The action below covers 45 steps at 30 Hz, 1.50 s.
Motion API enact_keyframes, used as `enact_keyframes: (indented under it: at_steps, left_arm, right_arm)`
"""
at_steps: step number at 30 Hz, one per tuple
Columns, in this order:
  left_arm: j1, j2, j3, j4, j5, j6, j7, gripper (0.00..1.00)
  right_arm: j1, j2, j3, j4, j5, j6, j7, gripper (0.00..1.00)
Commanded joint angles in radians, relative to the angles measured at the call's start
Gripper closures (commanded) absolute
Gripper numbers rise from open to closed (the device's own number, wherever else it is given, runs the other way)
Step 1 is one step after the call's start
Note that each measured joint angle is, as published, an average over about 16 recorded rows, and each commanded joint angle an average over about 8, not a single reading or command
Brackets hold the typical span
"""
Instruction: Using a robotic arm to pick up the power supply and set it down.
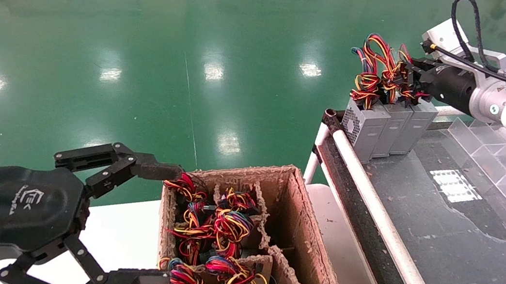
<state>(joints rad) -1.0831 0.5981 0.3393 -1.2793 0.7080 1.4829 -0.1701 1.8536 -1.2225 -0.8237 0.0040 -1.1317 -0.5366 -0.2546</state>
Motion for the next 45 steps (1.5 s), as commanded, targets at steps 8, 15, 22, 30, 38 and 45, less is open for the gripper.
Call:
enact_keyframes:
  at_steps: [8,15,22,30,38,45]
  left_arm:
    - [0.000,0.000,0.000,0.000,0.000,0.000,0.000,0.00]
    - [0.000,0.000,0.001,0.000,0.000,0.000,0.000,0.00]
    - [0.000,0.000,0.001,0.000,-0.001,0.000,0.000,0.00]
    - [0.000,0.000,0.001,0.000,-0.001,0.000,0.001,0.00]
    - [0.001,0.002,-0.005,0.000,0.003,0.002,-0.003,0.00]
    - [0.004,0.006,-0.016,0.000,0.011,0.006,-0.008,0.00]
  right_arm:
    - [0.001,0.006,0.008,0.002,0.011,-0.004,-0.002,0.00]
    - [0.010,0.010,0.016,0.012,0.023,0.000,-0.015,0.00]
    - [0.024,0.032,0.042,0.031,0.059,0.000,-0.042,0.00]
    - [0.052,0.084,0.112,0.053,0.157,-0.034,-0.058,0.00]
    - [0.066,0.117,0.151,0.074,0.210,-0.096,-0.092,0.00]
    - [0.016,0.156,0.182,0.156,0.230,-0.169,-0.071,0.00]
